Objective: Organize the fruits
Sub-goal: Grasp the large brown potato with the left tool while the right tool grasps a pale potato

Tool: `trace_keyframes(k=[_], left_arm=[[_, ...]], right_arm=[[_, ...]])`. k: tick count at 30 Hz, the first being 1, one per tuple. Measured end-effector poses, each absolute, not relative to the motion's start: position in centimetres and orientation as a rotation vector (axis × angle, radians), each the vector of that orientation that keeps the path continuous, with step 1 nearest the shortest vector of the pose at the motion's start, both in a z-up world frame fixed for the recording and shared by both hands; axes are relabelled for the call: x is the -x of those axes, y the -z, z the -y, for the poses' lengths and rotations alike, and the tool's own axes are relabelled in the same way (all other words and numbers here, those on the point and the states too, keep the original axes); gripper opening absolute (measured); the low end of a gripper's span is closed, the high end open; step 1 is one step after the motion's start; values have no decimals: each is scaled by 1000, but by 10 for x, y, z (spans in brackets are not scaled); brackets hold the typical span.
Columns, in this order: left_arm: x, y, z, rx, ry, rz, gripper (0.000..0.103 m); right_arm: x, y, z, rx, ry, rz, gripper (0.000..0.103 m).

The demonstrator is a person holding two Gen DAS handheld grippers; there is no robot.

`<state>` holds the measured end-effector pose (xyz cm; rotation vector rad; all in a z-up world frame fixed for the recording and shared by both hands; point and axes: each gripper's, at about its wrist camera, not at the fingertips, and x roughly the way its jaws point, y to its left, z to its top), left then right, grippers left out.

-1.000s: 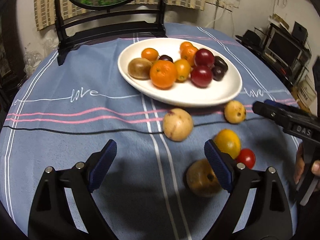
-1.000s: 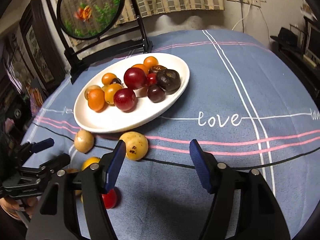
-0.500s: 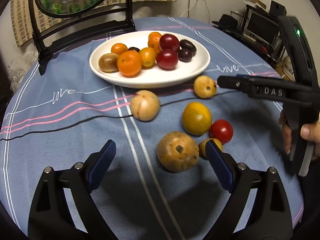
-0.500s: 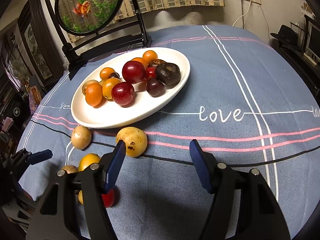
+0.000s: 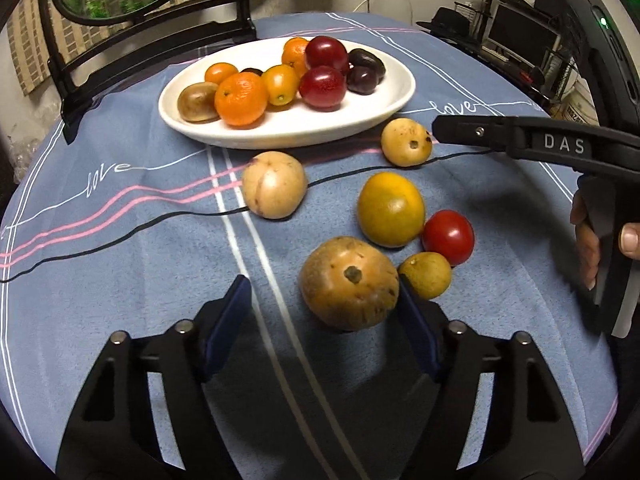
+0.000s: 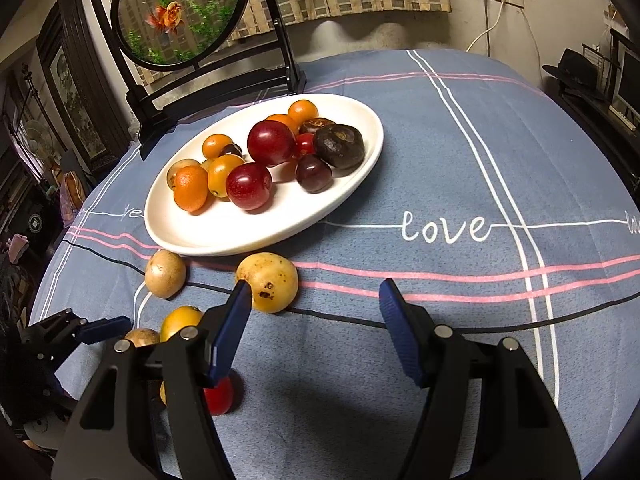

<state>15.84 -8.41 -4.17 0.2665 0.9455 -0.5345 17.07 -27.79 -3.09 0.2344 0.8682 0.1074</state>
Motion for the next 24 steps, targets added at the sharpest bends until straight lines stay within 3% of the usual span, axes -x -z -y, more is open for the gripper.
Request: trace_keyframes(k=[4,7,24], left_arm=[[-160,45,87,-272,533,-927,70],[-159,41,88,-239,582,-908,46],[-161,36,82,-211,560,-908,46]], right_arm=[[-171,32,276,-232,-114,-871,67],[-170,31,270,-207,-122,-864,67],[-199,43,228,-72,-100,-950,64]])
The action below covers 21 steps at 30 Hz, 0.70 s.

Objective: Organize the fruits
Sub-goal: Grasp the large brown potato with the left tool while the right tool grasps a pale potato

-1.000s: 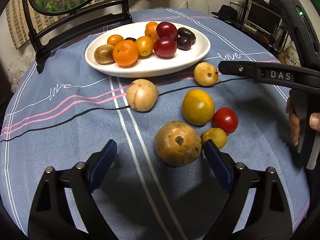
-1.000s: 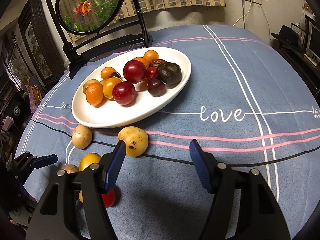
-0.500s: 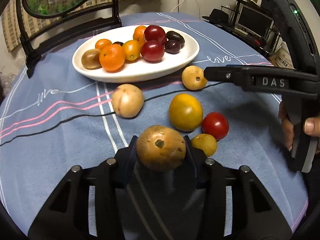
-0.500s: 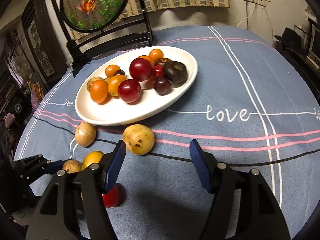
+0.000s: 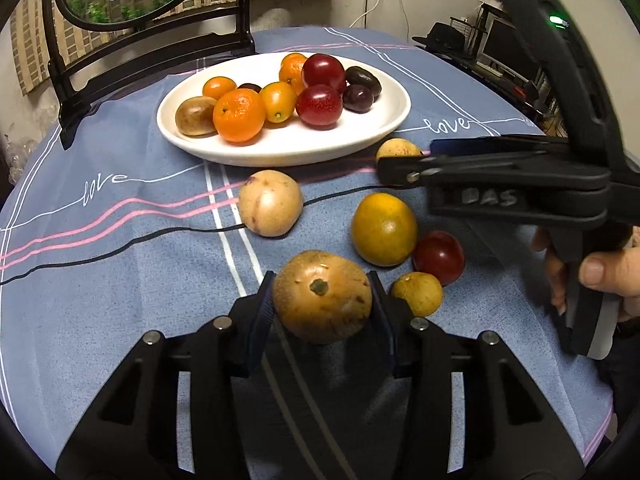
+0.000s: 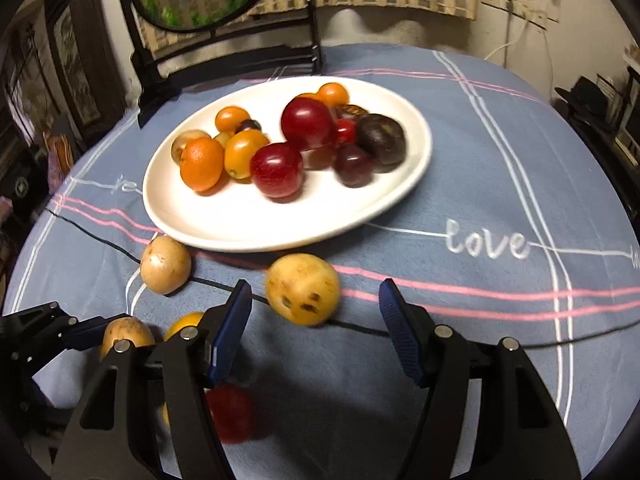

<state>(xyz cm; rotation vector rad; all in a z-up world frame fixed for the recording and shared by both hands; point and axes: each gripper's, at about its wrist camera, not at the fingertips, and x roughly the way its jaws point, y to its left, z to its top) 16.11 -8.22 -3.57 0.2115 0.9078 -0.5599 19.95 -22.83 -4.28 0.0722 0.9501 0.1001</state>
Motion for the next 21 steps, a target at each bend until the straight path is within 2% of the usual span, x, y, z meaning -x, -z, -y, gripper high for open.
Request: trace_keyframes(k=[1,3,4,5,21], left_arm=[[-161,36,82,-210,561,-910,46],[-162,37,82,-209,561,-915,46],[-162,37,82,-209,561,-917,46],[-162,37,82,-208,562,-919,46],[-162,34,80,-197,557,-905,46]], right_arm=[[-204,46,224,-58,-101,-966,56],[-208,47,223,-76,-100,-961,50],[-209,46,223,-67,-79,-953,42],[-210,46,223,-63,-75,-950,39],[-174,19,260,-206,-110,-860,39]])
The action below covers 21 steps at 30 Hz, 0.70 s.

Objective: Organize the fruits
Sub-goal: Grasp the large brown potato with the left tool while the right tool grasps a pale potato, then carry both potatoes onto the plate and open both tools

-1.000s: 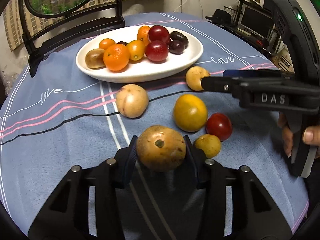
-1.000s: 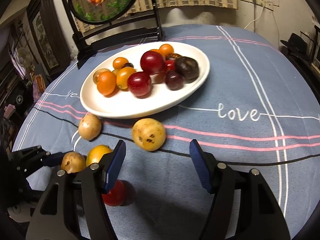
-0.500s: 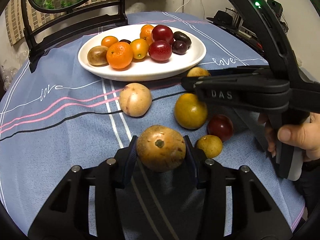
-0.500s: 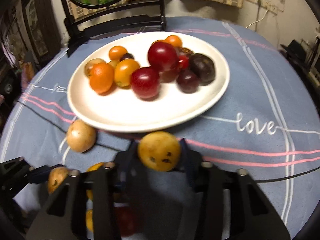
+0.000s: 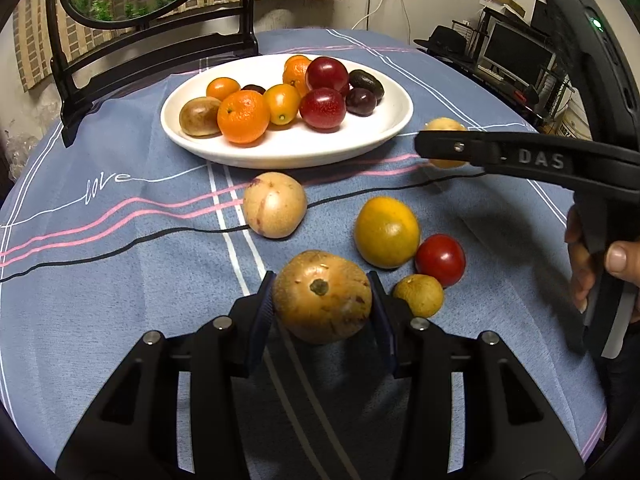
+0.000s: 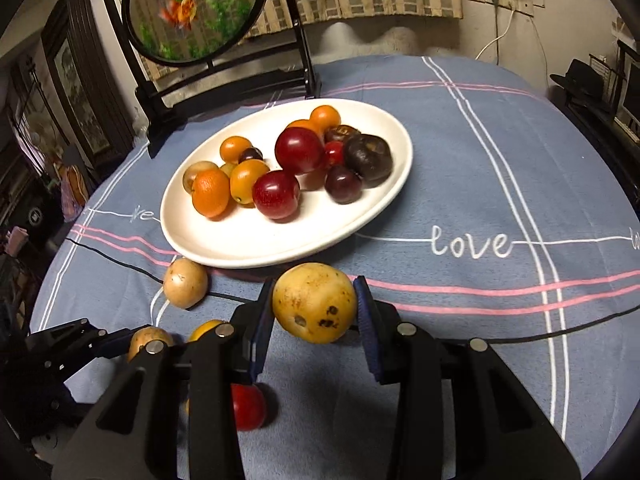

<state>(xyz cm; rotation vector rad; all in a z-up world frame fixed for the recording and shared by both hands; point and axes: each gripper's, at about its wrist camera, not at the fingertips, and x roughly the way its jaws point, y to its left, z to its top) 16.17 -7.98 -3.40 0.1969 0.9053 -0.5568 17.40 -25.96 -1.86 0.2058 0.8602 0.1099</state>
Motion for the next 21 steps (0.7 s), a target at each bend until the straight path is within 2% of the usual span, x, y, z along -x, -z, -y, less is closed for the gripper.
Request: trace_keyframes(k=[11,21], left_arm=[[-164,24,72,-160,529,-893,45],[-178,-9,77,-153,527,-859,45]], right_arm=[[-171,15,263,-190,-85,-836,39],[-169,-13,262,-248,-132,-739,40]])
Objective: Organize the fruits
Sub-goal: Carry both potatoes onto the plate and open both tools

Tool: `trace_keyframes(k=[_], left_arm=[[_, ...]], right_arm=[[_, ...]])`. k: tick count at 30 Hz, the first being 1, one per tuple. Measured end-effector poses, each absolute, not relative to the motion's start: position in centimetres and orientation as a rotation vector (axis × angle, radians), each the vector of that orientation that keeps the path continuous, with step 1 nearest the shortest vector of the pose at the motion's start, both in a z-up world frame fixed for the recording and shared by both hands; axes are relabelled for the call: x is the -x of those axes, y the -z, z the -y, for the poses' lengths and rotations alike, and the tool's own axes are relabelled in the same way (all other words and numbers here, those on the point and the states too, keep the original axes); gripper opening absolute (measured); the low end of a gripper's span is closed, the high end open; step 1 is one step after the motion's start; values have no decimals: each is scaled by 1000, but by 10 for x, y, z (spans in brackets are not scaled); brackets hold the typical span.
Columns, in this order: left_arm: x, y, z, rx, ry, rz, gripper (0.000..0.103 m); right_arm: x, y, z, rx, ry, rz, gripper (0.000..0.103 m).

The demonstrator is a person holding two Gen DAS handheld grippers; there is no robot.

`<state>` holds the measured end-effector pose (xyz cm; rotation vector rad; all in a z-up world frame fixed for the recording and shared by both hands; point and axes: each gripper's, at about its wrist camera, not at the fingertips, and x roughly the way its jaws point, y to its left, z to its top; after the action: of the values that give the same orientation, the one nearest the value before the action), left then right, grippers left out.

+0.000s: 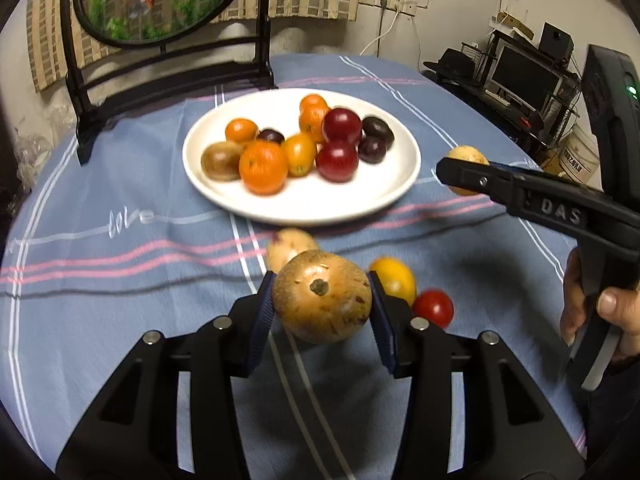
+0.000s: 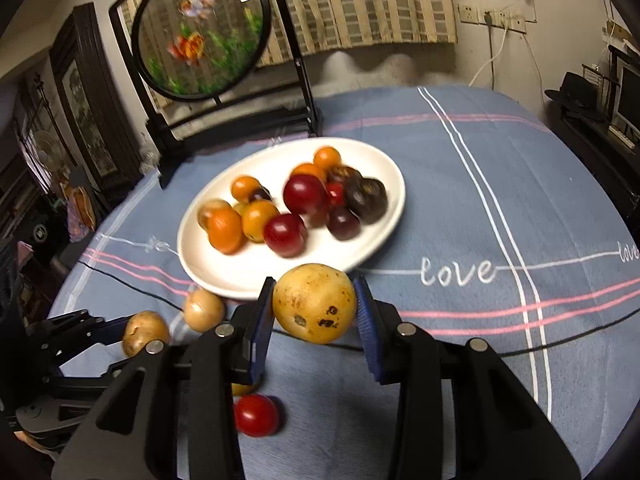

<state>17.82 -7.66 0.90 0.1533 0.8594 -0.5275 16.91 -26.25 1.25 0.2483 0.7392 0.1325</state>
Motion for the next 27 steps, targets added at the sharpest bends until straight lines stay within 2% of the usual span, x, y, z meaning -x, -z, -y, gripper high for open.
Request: trace_keyframes(k=[10,19,27], left_arm=[[-251,-46,88,-100,444,-781,45],[-323,-19,90,-5,370,-880,45],[-342,-10,89,18,344,-895,47]], right_arm=[[-221,-29,259,-298,-168,-706,40],[-289,-19,250,-395,-224,-778,40],[-314,-16,239,-379,-192,-794,42]])
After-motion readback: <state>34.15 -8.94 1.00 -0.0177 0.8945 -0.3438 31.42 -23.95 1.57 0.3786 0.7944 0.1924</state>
